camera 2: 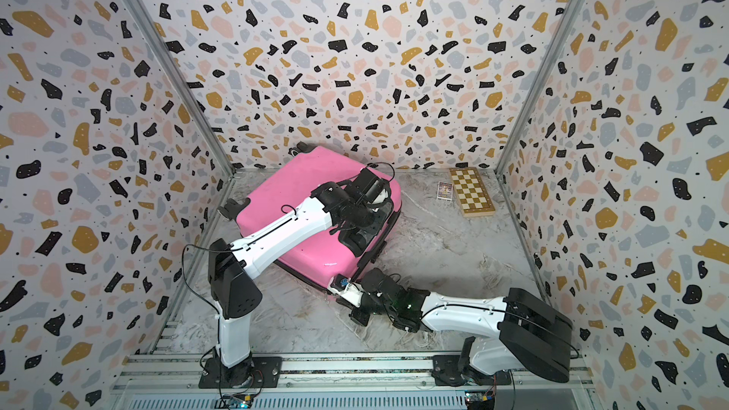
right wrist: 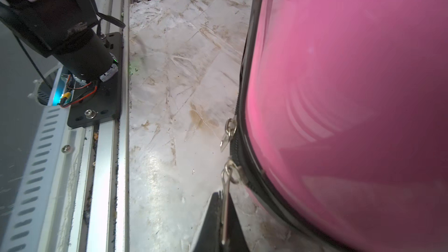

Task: Close the suitcase zippers
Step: Zip the zipper on the suitcase.

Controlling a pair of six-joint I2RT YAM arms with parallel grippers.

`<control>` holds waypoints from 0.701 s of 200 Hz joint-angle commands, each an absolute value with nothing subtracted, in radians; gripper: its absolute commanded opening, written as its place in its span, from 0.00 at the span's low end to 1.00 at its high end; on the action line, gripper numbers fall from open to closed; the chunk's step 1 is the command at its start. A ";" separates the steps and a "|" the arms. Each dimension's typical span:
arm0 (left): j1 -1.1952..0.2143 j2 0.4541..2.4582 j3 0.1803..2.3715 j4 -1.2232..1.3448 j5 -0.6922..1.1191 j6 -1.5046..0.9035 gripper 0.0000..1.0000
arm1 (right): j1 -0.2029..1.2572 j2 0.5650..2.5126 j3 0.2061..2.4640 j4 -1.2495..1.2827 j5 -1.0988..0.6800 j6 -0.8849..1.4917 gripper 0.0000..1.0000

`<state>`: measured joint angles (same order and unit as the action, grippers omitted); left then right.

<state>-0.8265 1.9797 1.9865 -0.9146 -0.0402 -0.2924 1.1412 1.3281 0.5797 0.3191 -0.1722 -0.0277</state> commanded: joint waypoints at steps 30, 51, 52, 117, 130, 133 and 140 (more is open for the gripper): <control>-0.775 1.922 1.995 -0.699 -0.102 -0.233 0.44 | 1.104 1.263 0.626 0.323 -0.124 0.031 0.14; -0.773 1.838 1.974 -0.707 -0.079 -0.171 0.70 | 1.054 1.204 0.592 0.324 -0.083 0.049 0.40; -0.774 1.833 1.973 -0.708 -0.079 -0.171 0.71 | 1.052 1.200 0.590 0.324 -0.080 0.049 0.41; -0.759 1.432 1.696 -0.687 -0.318 -0.123 0.88 | 0.878 0.987 0.503 0.303 0.186 0.111 0.58; -0.730 1.345 1.612 -0.699 -0.387 -0.147 0.88 | 0.824 0.958 0.493 0.284 0.241 0.131 0.58; -0.721 1.322 1.590 -0.701 -0.399 -0.154 0.88 | 0.809 0.954 0.490 0.280 0.254 0.133 0.58; -0.700 1.276 1.541 -0.709 -0.440 -0.170 0.88 | 0.775 0.942 0.485 0.271 0.283 0.138 0.58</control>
<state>-0.7563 1.3766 1.6711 -0.6998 -0.2527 -0.1459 0.8585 0.9882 0.5053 0.3027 0.1223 0.0879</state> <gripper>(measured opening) 0.878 0.581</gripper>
